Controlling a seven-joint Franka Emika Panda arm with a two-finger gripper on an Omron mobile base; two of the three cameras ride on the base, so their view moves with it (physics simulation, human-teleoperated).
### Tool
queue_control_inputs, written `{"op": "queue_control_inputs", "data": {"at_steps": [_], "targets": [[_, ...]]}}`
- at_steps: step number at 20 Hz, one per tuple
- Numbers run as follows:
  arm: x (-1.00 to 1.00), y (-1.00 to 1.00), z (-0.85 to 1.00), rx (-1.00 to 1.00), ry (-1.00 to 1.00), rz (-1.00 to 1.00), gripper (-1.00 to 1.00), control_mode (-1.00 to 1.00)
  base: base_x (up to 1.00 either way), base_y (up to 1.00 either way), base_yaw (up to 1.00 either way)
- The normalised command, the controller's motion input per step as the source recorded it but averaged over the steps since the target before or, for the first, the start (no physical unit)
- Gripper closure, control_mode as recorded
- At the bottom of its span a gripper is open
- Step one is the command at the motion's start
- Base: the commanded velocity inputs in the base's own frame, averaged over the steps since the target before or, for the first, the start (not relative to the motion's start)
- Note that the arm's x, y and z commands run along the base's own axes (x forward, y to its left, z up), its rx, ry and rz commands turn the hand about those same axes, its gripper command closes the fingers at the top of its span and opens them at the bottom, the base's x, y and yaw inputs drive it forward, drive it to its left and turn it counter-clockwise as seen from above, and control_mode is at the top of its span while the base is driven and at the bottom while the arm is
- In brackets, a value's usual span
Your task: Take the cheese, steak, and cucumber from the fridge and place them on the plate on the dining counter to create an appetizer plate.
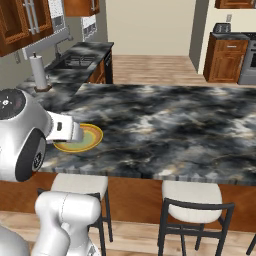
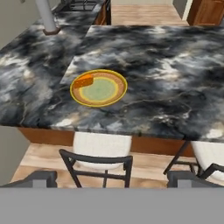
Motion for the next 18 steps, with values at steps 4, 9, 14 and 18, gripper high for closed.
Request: {"op": "queue_control_inputs", "data": {"at_steps": [4,9,14,18], "targets": [[0.0,-0.23,0.0,0.0,0.0,0.21,-1.0,-1.0,0.0,0.0,0.0],[0.19,0.0,0.0,0.0,0.01,0.01,-1.0,-1.0,0.0,0.0,0.0],[0.02,0.0,0.0,0.0,0.0,0.0,-1.0,1.0,-0.12,-0.01,-0.04],[0.0,0.0,0.0,0.0,0.0,0.0,-1.0,1.0,-0.88,-0.33,-0.18]]}}
